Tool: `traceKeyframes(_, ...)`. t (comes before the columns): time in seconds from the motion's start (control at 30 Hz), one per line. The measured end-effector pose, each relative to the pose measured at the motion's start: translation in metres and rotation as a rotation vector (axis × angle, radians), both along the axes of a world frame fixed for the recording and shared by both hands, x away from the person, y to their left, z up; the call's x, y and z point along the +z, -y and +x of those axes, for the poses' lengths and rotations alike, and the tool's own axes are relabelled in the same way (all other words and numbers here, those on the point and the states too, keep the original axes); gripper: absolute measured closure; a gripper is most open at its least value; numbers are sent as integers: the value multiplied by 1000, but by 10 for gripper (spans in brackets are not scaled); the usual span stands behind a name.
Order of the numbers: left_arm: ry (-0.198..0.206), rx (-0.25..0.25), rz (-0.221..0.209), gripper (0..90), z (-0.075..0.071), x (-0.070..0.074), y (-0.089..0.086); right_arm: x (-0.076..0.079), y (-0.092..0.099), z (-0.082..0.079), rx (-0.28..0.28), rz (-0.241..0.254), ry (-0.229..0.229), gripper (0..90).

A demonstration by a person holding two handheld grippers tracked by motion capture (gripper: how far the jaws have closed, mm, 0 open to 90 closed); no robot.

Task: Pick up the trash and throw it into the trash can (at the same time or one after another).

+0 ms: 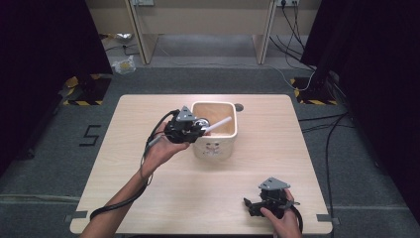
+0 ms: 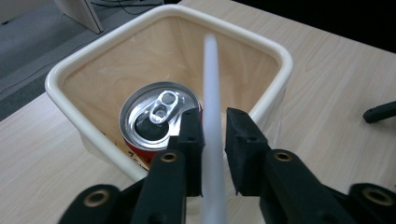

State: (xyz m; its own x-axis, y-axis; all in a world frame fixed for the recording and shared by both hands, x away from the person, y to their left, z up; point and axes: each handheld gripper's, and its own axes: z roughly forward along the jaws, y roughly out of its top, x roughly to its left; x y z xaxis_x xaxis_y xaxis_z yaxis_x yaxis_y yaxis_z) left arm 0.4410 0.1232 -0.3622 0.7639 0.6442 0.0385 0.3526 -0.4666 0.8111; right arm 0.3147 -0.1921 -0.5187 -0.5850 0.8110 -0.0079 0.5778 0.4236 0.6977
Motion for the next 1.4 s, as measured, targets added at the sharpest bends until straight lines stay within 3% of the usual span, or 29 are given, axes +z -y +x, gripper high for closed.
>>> traceKeyframes(0.23, 32, 5, -57, 512, -7, 15, -3, 0, 0, 0, 1, 0, 0, 3)
traceKeyframes(0.43, 28, 30, -71, 428, -10, 19, -11, 0, 0, 0, 1, 0, 0, 3)
traceKeyframes(0.73, 0, 53, -88, 363, -9, 15, -24, 0, 0, 0, 1, 0, 0, 3)
traceKeyframes(1.4, -14, 112, -141, 281, -14, 2, -61, 0, 0, 0, 1, -1, 1, 3)
